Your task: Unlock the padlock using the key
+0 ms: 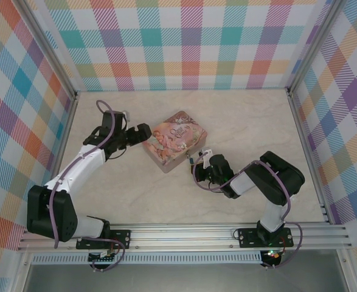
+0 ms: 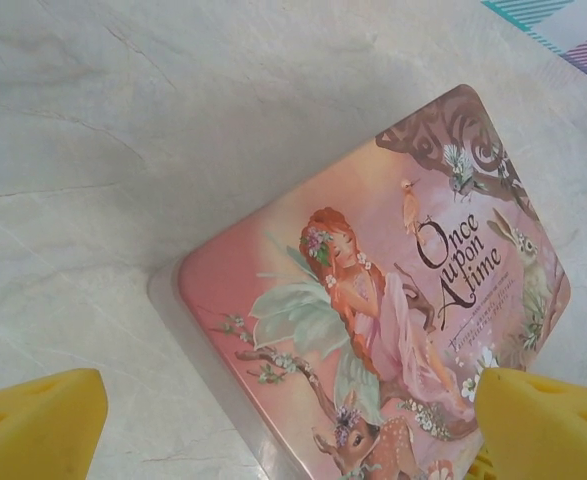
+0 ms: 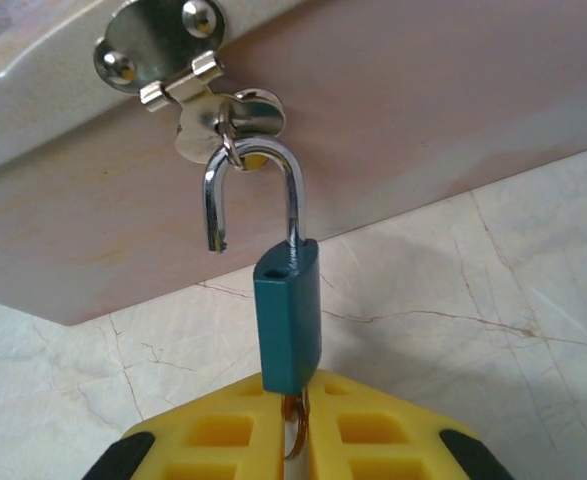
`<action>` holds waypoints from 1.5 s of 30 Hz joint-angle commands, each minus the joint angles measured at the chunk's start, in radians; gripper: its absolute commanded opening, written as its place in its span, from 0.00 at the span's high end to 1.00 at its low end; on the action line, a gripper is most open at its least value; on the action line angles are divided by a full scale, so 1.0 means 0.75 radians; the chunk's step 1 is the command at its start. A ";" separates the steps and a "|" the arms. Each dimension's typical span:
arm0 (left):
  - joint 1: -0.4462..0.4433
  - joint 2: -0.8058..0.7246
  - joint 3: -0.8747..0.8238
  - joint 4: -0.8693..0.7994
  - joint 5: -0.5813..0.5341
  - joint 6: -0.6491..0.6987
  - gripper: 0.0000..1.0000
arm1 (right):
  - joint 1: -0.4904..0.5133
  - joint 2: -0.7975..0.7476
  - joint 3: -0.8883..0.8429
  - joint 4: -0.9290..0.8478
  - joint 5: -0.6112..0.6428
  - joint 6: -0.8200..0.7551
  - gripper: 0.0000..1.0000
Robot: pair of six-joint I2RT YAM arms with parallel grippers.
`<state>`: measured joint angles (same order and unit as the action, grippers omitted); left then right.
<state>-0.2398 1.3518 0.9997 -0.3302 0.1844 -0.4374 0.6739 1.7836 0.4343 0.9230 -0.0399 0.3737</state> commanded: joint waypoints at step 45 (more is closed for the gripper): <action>-0.076 0.386 0.346 -0.094 -0.013 0.297 0.00 | -0.299 0.255 0.029 0.514 -0.591 0.526 0.36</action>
<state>-0.2924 1.5967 1.2064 -0.3908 0.1574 -0.3019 0.4625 1.9812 0.4812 1.3144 -0.4839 0.7689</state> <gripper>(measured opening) 0.998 0.616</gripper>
